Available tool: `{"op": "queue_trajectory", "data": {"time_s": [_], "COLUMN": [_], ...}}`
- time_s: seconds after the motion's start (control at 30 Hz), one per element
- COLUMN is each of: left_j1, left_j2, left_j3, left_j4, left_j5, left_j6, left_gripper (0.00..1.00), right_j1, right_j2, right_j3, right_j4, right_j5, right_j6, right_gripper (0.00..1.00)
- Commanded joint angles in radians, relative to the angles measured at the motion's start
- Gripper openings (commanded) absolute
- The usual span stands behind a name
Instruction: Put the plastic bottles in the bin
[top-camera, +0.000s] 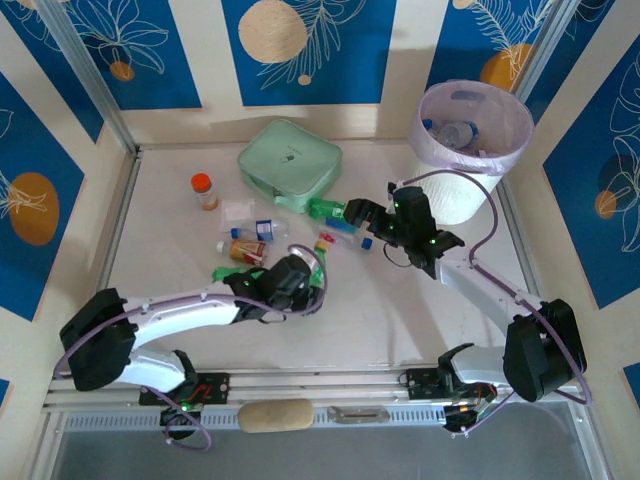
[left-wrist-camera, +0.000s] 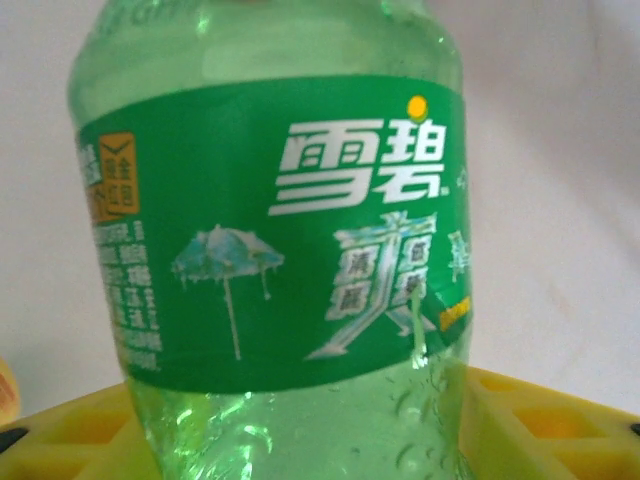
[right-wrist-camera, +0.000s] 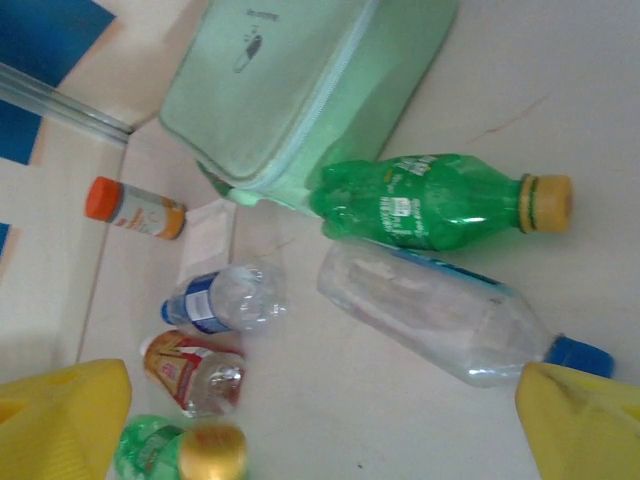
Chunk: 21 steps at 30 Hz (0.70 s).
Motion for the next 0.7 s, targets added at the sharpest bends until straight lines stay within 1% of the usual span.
{"op": "queue_trajectory", "data": {"time_s": [0.0, 0.1, 0.17, 0.23, 0.33, 0.5, 0.67], "left_j1": [0.082, 0.139, 0.164, 0.189, 0.215, 0.225, 0.225], "left_j2": [-0.025, 0.014, 0.047, 0.076, 0.110, 0.139, 0.127], "left_j3": [-0.064, -0.055, -0.027, -0.004, 0.010, -0.005, -0.048], "left_j4": [0.254, 0.395, 0.444, 0.494, 0.562, 0.664, 0.728], "left_j5": [0.030, 0.068, 0.101, 0.151, 0.238, 0.367, 0.415], "left_j6": [-0.068, -0.059, -0.038, -0.029, -0.026, -0.035, -0.051], "left_gripper": [0.57, 0.57, 0.58, 0.58, 0.58, 0.59, 0.59], "right_j1": [-0.004, -0.002, 0.006, 0.018, 0.039, 0.069, 0.081], "right_j2": [0.017, 0.058, 0.085, 0.109, 0.134, 0.174, 0.223], "right_j3": [0.027, 0.042, 0.055, 0.067, 0.078, 0.103, 0.129], "right_j4": [0.104, 0.156, 0.184, 0.213, 0.248, 0.256, 0.262], "right_j5": [-0.105, -0.180, -0.221, -0.255, -0.293, -0.319, -0.352], "right_j6": [0.015, 0.024, 0.028, 0.029, 0.020, -0.001, -0.001], "right_gripper": [0.99, 0.99, 0.99, 1.00, 0.98, 0.94, 0.85]}}
